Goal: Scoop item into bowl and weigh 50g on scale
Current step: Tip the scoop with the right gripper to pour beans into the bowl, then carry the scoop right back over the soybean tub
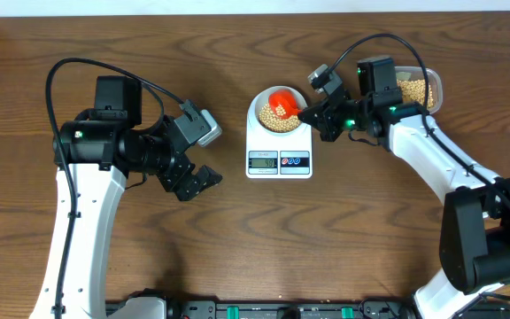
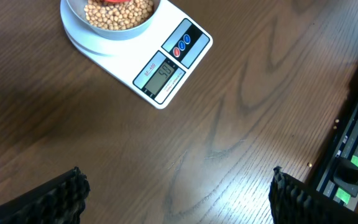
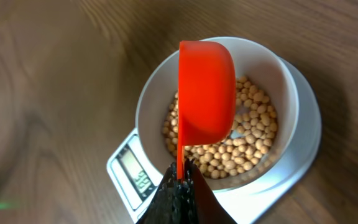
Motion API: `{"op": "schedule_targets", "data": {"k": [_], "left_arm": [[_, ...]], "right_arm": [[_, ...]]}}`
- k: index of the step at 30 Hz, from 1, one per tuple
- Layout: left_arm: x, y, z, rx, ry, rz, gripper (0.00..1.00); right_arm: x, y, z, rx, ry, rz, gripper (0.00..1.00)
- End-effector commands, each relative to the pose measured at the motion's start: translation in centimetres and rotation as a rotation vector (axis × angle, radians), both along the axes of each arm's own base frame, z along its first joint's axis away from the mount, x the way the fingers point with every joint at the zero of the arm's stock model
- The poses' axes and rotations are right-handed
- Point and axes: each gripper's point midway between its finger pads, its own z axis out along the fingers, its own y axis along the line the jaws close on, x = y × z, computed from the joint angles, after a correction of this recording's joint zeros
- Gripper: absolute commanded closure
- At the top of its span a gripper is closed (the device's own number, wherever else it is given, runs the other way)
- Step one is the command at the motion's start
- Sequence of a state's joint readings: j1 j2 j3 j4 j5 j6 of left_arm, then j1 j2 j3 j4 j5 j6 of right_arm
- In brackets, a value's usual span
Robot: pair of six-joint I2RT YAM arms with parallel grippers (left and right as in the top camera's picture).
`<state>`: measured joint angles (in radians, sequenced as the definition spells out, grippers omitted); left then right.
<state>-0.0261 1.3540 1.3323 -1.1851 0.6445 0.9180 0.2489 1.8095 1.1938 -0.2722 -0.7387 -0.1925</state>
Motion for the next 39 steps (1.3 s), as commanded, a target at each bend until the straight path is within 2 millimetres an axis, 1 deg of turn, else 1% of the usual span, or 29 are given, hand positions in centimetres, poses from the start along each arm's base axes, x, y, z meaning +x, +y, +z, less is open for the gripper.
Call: {"op": "schedule_targets", "data": {"k": [1, 5, 8, 12, 14, 23, 28, 33, 37, 39], "left_arm": [[-0.1, 0.1, 0.0, 0.005, -0.005, -0.005, 0.05], [-0.1, 0.1, 0.0, 0.005, -0.005, -0.005, 0.05], [-0.1, 0.1, 0.0, 0.005, -0.005, -0.005, 0.05], [-0.1, 0.1, 0.0, 0.005, -0.005, -0.005, 0.05], [-0.1, 0.1, 0.0, 0.005, -0.005, -0.005, 0.05], [-0.1, 0.1, 0.0, 0.005, -0.005, -0.005, 0.05], [-0.1, 0.1, 0.0, 0.005, -0.005, -0.005, 0.05], [-0.1, 0.1, 0.0, 0.005, -0.004, -0.005, 0.05], [-0.1, 0.1, 0.0, 0.005, -0.004, -0.005, 0.05], [-0.1, 0.1, 0.0, 0.005, -0.004, -0.005, 0.05]], "right_arm": [[-0.8, 0.2, 0.7, 0.107, 0.075, 0.026, 0.99], [-1.0, -0.1, 1.5, 0.162, 0.087, 0.048, 0.99], [-0.5, -0.9, 1.5, 0.167, 0.09, 0.026, 0.99], [-0.2, -1.4, 1.6, 0.17, 0.08, 0.015, 0.99], [0.1, -1.6, 2.1, 0.187, 0.067, 0.019, 0.99], [0.3, -1.6, 2.8, 0.213, 0.037, 0.034, 0.99], [0.5, -2.2, 3.3, 0.227, 0.029, 0.029, 0.99], [2.0, -4.4, 4.2, 0.255, 0.028, -0.052, 0.99], [2.7, -6.3, 4.6, 0.259, 0.017, -0.098, 0.99], [3.0, -7.6, 5.2, 0.273, 0.005, -0.116, 0.99]]}}
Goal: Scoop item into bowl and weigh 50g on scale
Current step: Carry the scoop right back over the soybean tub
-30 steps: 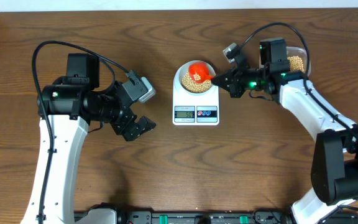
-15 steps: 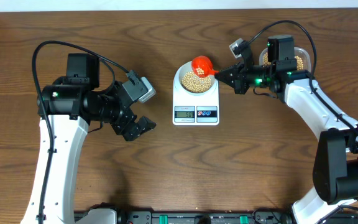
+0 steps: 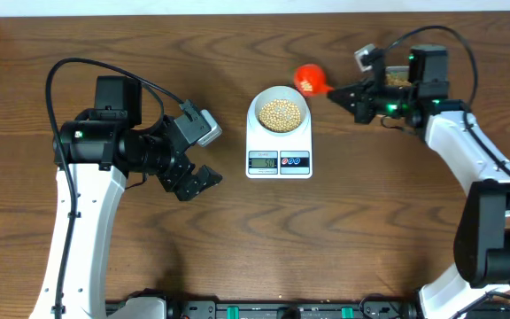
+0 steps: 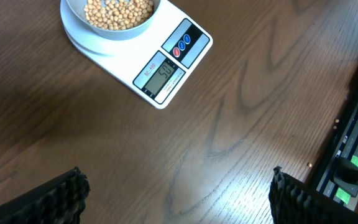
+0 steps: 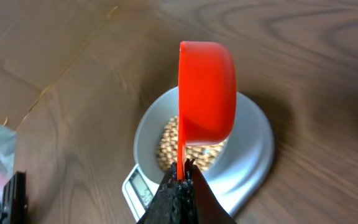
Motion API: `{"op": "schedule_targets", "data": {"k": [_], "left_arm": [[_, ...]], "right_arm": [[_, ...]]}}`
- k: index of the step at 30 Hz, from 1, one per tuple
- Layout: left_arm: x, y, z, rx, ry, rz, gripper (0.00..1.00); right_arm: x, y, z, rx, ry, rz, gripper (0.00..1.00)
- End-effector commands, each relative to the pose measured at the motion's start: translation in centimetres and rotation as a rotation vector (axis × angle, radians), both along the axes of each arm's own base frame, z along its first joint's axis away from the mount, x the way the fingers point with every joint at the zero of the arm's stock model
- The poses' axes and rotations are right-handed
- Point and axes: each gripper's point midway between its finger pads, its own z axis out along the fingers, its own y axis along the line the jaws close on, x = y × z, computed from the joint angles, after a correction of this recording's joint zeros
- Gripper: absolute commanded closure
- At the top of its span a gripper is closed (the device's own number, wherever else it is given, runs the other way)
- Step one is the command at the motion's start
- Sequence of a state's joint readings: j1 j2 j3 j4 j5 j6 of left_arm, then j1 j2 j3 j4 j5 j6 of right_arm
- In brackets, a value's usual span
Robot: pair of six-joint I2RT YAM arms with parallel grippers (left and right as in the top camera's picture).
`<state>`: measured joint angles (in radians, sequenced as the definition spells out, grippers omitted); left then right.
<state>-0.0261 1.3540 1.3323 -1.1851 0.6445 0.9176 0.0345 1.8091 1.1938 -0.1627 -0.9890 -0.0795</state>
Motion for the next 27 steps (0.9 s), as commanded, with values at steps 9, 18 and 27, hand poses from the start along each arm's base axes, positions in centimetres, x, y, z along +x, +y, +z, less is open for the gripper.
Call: {"op": "schedule_targets", "data": {"k": [9, 18, 27], "left_arm": [[-0.1, 0.1, 0.0, 0.005, -0.005, -0.006, 0.05], [-0.1, 0.1, 0.0, 0.005, -0.005, -0.006, 0.05], [-0.1, 0.1, 0.0, 0.005, -0.005, -0.006, 0.05]], "right_arm": [[1.2, -10.3, 2.0, 0.025, 0.013, -0.23, 0.99], [2.0, -17.5, -0.6, -0.198, -0.034, -0.405, 0.99], [1.5, -18.6, -4.6, -0.512, 0.03, -0.453, 0.99]]}}
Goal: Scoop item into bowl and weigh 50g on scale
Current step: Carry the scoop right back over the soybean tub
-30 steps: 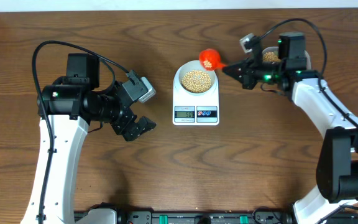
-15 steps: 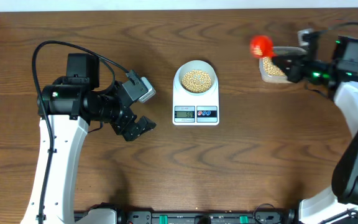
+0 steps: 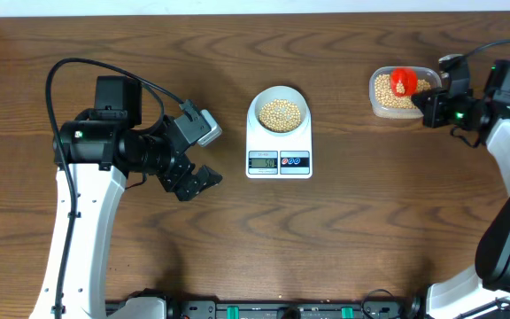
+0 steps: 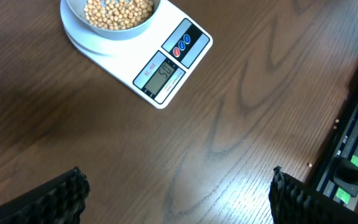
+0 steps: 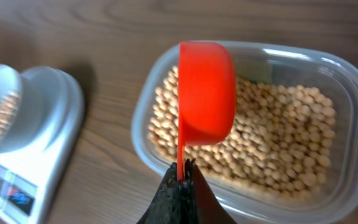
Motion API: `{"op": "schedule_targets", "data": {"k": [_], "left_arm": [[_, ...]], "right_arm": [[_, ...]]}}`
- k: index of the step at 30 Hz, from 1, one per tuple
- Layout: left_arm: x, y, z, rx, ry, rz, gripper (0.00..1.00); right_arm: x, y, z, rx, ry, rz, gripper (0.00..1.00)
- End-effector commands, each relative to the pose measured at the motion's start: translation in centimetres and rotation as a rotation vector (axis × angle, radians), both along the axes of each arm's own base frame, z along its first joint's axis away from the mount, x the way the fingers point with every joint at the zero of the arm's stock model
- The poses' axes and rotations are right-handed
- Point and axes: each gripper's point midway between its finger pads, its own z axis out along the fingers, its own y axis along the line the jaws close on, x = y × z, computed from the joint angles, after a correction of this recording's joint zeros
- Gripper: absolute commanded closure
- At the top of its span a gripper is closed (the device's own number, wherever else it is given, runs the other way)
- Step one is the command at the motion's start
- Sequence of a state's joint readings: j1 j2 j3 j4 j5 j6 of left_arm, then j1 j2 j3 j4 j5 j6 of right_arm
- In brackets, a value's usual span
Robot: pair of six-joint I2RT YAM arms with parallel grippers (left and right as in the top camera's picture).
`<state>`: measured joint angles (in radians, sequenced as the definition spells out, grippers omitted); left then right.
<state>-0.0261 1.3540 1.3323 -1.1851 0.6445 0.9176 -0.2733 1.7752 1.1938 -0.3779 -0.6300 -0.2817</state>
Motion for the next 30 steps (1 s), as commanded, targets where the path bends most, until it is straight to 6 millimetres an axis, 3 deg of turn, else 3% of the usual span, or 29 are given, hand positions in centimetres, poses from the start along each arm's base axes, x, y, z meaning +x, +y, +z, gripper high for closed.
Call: {"op": "schedule_targets", "data": {"k": [1, 8, 12, 14, 20, 27, 30], "left_arm": [[-0.1, 0.1, 0.0, 0.005, -0.005, -0.006, 0.05], [-0.1, 0.1, 0.0, 0.005, -0.005, -0.006, 0.05], [-0.1, 0.1, 0.0, 0.005, -0.005, -0.006, 0.05], [-0.1, 0.1, 0.0, 0.005, -0.005, -0.006, 0.05], [-0.1, 0.1, 0.0, 0.005, -0.005, -0.006, 0.05], [-0.1, 0.1, 0.0, 0.005, -0.005, -0.006, 0.05], [-0.1, 0.1, 0.0, 0.005, -0.005, -0.006, 0.05]], "right_arm": [[0.2, -1.0, -0.2, -0.187, -0.007, -0.027, 0.99], [0.6, -1.4, -0.8, -0.5, -0.004, -0.02, 0.99], [0.6, -1.4, 0.8, -0.66, -0.032, -0.025, 0.99], [0.5, -1.3, 2.8, -0.733, -0.067, -0.049, 0.99], [-0.3, -0.9, 6.7, -0.754, -0.142, -0.068, 0.99], [-1.4, -0.8, 6.4, -0.71, -0.095, -0.103, 0.99], [-2.0, -0.2, 7.9, -0.579, -0.103, -0.194, 0.99]]}}
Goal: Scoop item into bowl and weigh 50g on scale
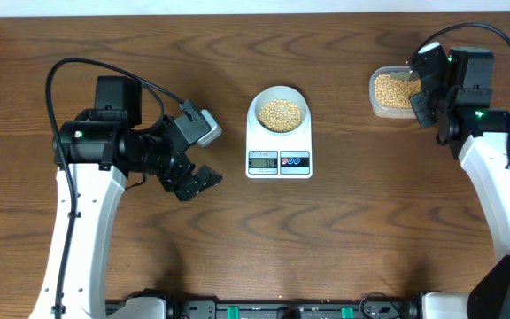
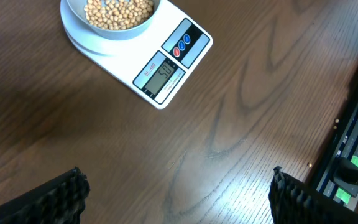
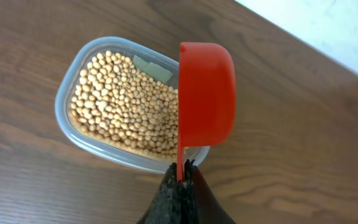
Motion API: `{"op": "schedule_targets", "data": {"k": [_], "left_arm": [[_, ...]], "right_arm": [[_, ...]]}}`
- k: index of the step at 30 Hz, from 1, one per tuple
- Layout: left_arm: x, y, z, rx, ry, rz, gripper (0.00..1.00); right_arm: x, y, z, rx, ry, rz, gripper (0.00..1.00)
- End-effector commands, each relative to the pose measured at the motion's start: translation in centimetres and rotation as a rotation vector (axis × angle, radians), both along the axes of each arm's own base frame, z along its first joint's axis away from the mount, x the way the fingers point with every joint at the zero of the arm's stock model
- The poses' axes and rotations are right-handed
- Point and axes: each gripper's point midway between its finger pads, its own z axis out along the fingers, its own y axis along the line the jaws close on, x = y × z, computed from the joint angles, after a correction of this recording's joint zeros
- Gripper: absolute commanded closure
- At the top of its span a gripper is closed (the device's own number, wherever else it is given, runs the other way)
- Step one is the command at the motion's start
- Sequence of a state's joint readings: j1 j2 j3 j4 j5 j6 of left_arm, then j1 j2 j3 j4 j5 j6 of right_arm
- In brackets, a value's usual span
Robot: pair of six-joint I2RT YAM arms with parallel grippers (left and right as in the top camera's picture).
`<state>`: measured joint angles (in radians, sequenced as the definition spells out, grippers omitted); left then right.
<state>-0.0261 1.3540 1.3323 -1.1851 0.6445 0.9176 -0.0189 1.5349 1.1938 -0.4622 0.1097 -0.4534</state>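
Observation:
A white scale stands mid-table with a white bowl of soybeans on it. In the left wrist view the scale's display shows a figure that looks like 50. My right gripper is shut on the thin handle of a red scoop. The scoop hangs on its side over the near rim of a clear container of soybeans, partly over bare table. From overhead the scoop is hidden under the right wrist. My left gripper is open and empty, left of the scale.
The container sits at the back right of the wooden table, near the far edge. A black rail with green connectors runs along the table's front edge. Both arm bases stand at the front corners.
The right gripper has turned and shifted with the scoop, from above the middle of the container to its rim. The red scoop no longer shows from overhead. The left arm has not moved.
The scoop was first tipped inside the bowl on the scale. Then it was held in the air to the bowl's right, then over the container of soybeans, and now at the container's rim. The left gripper stayed open and still throughout, and the display kept its reading.

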Motion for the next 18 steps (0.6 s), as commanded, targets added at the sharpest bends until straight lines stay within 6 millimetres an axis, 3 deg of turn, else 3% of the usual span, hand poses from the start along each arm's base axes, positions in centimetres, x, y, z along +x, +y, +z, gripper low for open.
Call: {"op": "schedule_targets", "data": {"k": [1, 3, 5, 10, 14, 18], "left_arm": [[-0.1, 0.1, 0.0, 0.005, -0.005, -0.006, 0.05], [-0.1, 0.1, 0.0, 0.005, -0.005, -0.006, 0.05], [-0.1, 0.1, 0.0, 0.005, -0.005, -0.006, 0.05], [-0.1, 0.1, 0.0, 0.005, -0.005, -0.006, 0.05], [-0.1, 0.1, 0.0, 0.005, -0.005, -0.006, 0.05], [-0.1, 0.1, 0.0, 0.005, -0.005, -0.006, 0.05]], "right_arm": [[-0.9, 0.8, 2.0, 0.137, -0.051, -0.078, 0.99], [-2.7, 1.6, 3.7, 0.218, -0.058, -0.066, 0.99], [-5.8, 2.3, 5.8, 0.36, -0.052, -0.075, 0.99], [-12.6, 4.4, 7.6, 0.713, 0.059, -0.052, 0.99], [-14.1, 5.3, 5.9, 0.888, 0.142, -0.12, 0.99], [-14.3, 5.4, -0.1, 1.006, 0.225, -0.284, 0.99]]}}
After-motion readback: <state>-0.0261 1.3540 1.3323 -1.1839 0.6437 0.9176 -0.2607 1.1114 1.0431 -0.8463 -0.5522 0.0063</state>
